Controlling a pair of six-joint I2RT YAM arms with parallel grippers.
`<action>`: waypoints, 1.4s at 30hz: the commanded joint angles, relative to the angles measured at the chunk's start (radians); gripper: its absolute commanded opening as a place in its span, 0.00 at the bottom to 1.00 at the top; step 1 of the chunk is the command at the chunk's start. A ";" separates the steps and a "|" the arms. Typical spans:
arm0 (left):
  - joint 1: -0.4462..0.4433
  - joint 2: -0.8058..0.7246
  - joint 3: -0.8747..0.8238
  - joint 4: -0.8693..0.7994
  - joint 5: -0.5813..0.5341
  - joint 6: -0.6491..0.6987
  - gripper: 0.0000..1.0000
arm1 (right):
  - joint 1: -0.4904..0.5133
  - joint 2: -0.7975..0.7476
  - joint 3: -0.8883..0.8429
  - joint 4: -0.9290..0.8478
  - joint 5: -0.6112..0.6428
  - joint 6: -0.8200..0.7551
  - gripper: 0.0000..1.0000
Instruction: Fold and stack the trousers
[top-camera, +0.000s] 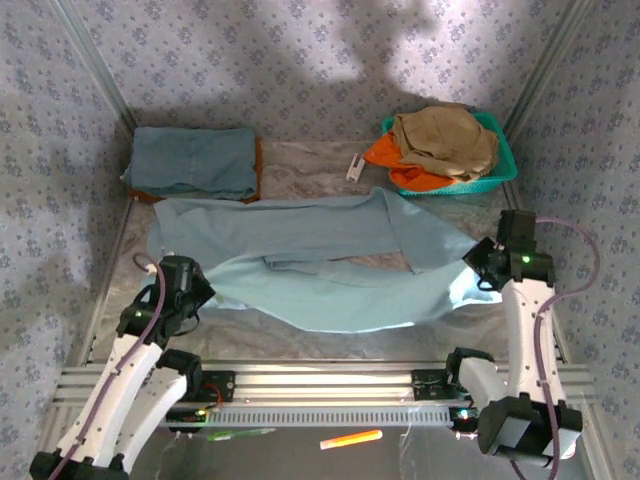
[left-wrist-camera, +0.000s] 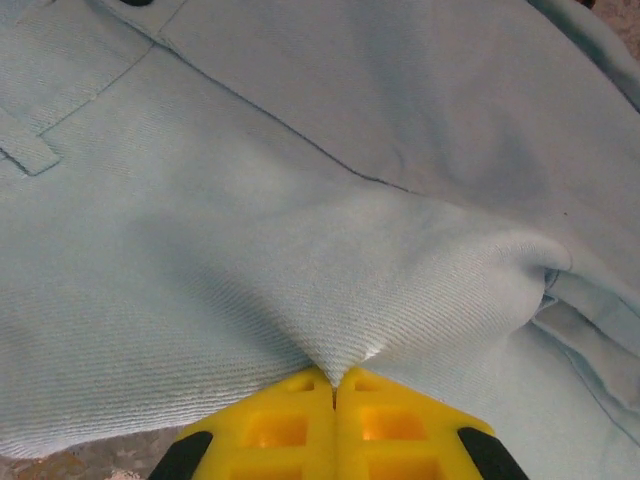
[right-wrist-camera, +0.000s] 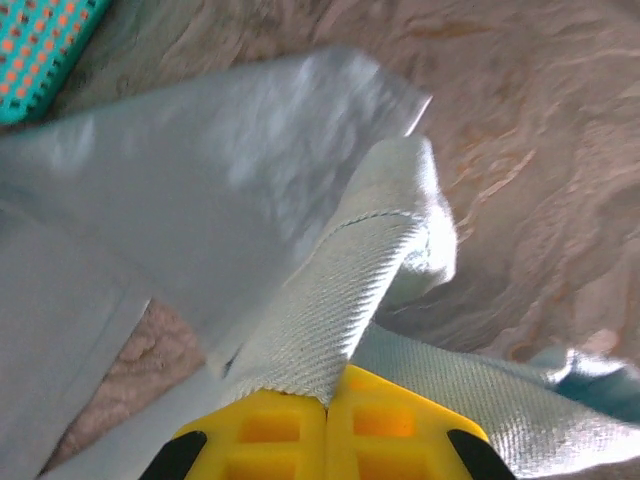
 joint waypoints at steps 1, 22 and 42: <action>0.010 0.000 0.039 -0.036 0.066 0.040 0.00 | -0.082 -0.028 0.025 -0.032 -0.012 -0.041 0.00; -0.056 0.091 0.111 0.053 0.205 0.017 0.99 | 0.273 0.012 -0.094 0.131 -0.073 0.120 0.65; 0.187 0.209 -0.160 0.226 0.150 -0.127 0.99 | 0.593 0.395 -0.244 0.345 0.026 0.142 0.61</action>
